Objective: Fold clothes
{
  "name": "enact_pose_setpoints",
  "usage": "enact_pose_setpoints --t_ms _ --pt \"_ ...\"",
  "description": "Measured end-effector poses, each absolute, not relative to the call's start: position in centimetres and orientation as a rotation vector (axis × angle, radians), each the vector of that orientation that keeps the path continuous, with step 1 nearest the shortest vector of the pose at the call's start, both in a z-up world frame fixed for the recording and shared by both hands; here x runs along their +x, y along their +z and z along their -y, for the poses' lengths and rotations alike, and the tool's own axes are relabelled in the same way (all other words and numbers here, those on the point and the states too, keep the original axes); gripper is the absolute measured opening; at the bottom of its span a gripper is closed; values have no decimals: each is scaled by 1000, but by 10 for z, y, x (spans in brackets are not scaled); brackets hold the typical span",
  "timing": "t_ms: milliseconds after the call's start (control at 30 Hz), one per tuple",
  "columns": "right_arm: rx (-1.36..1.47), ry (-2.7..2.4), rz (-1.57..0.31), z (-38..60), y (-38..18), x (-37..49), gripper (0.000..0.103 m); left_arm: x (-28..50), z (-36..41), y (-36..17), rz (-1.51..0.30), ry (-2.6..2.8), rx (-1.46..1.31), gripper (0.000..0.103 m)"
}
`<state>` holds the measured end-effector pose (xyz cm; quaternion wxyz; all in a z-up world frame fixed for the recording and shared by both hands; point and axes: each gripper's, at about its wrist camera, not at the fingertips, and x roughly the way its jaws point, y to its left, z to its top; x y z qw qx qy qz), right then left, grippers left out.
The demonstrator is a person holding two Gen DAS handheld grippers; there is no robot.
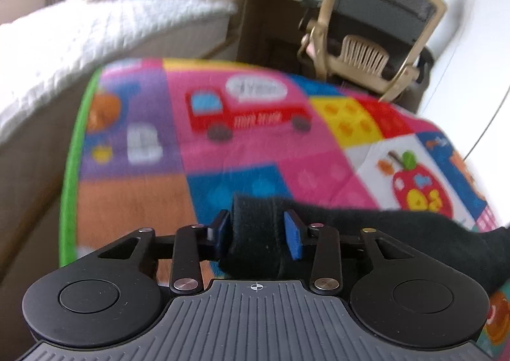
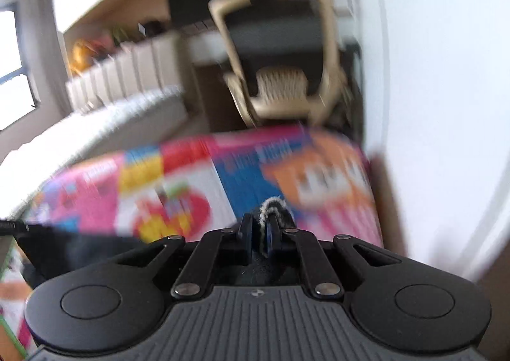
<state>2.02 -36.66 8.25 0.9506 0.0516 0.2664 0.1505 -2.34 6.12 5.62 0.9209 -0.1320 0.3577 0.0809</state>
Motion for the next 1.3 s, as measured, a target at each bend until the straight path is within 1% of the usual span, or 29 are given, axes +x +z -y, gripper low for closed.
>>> enact_pose_setpoints --t_ms 33,67,100,167,267,300,367,400,433,467,533,600,633,667,700,733,767,800,867,900,933,1033,1100,1300 --pt "103 321 -500 365 96 23 8 -30 -60 65 -714 158 -275 26" --pt "98 322 -474 366 103 23 8 -38 -59 74 -690 155 -274 21" --pt "97 317 -456 368 106 23 8 -47 -57 82 -669 152 -268 20" --pt "123 293 -486 378 95 25 8 -67 -54 90 -639 140 -258 20" --pt "172 201 -630 397 49 25 9 -89 -48 82 -673 146 -256 20" --pt "184 166 -683 403 32 24 9 -94 -47 77 -691 147 -261 22" --pt "157 69 -720 411 12 16 9 -99 -48 68 -715 154 -272 27" --pt "158 47 -715 416 10 12 9 -97 -52 66 -718 164 -288 38" --pt "176 42 -703 420 11 8 9 -96 -55 64 -721 175 -304 51" --pt "189 50 -686 421 14 4 10 -93 -59 63 -723 183 -324 56" --pt "215 67 -652 424 21 -4 14 -83 -66 61 -721 191 -376 74" --pt "210 91 -630 418 25 -8 23 -71 -67 57 -728 185 -402 81" --pt "218 99 -633 415 24 -8 24 -65 -67 54 -732 184 -411 85" --pt "226 108 -635 412 24 -8 25 -58 -65 50 -741 187 -410 85" --pt "233 117 -642 408 23 -9 25 -52 -63 45 -754 193 -402 82" --pt "240 126 -648 404 21 -10 25 -46 -60 40 -767 197 -392 75" --pt "233 139 -640 397 23 -12 29 -41 -57 36 -777 196 -375 68" --pt "200 206 -635 384 26 -18 29 -39 -55 34 -786 198 -358 50" --pt "131 343 -623 356 31 -28 29 -38 -50 34 -785 204 -323 45" --pt "97 410 -616 342 34 -33 29 -38 -47 37 -773 206 -302 40" --pt "102 493 -649 327 32 -34 29 -40 -46 41 -761 205 -287 37" --pt "350 682 -865 296 10 -19 28 -46 -47 51 -729 186 -278 32" --pt "505 689 -940 285 -4 -8 28 -50 -50 54 -722 181 -291 30" --pt "686 630 -998 281 -16 15 30 -56 -58 48 -730 171 -337 29"
